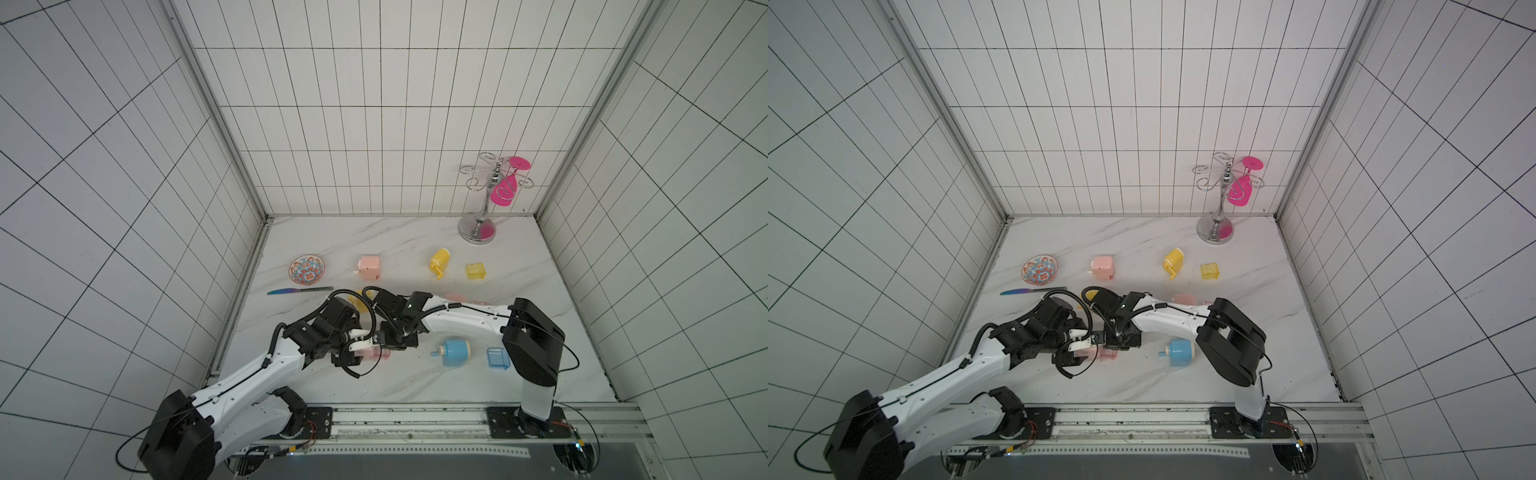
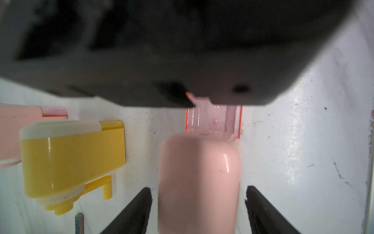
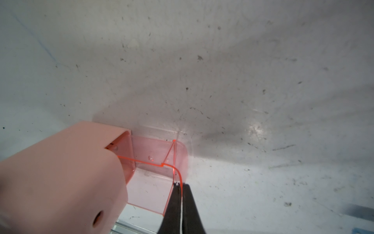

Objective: Put the tray back into the pencil sharpener
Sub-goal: Close the container of the pencil sharpener.

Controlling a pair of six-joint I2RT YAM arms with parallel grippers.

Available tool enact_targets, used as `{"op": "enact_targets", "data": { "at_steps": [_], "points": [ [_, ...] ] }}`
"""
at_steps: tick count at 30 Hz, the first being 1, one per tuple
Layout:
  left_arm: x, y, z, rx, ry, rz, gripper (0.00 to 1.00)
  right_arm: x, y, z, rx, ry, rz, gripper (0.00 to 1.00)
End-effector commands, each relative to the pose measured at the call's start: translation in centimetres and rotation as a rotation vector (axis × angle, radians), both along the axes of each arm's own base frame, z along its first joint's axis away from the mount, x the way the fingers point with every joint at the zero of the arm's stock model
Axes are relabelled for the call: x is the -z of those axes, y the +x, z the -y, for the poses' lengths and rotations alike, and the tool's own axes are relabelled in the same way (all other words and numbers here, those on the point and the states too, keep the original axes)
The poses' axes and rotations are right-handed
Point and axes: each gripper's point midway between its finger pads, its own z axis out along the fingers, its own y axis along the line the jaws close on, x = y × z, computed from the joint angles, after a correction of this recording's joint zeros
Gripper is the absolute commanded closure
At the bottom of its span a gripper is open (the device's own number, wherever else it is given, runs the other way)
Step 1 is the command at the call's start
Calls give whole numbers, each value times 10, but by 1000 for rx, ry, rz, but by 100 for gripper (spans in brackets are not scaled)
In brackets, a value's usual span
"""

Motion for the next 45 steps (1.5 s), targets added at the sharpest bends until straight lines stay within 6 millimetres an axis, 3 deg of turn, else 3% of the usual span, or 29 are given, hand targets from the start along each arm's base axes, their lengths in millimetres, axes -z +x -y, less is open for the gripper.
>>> {"op": "enact_targets", "data": {
  "at_steps": [1,16,29,45],
  "points": [
    [0,-1,2,15,-16,5,24,8,-5,4,18,-20,-14,94],
    [0,-1,2,13,-16,5,24,6,-4,2,12,-5,-13,89],
    [-1,0,1,11,-18,16,23,-8,0,6,15,8,27,80],
    [0,-1,0,10,-13,13,23,-21,11,29,54,7,54,77]
  ]
}}
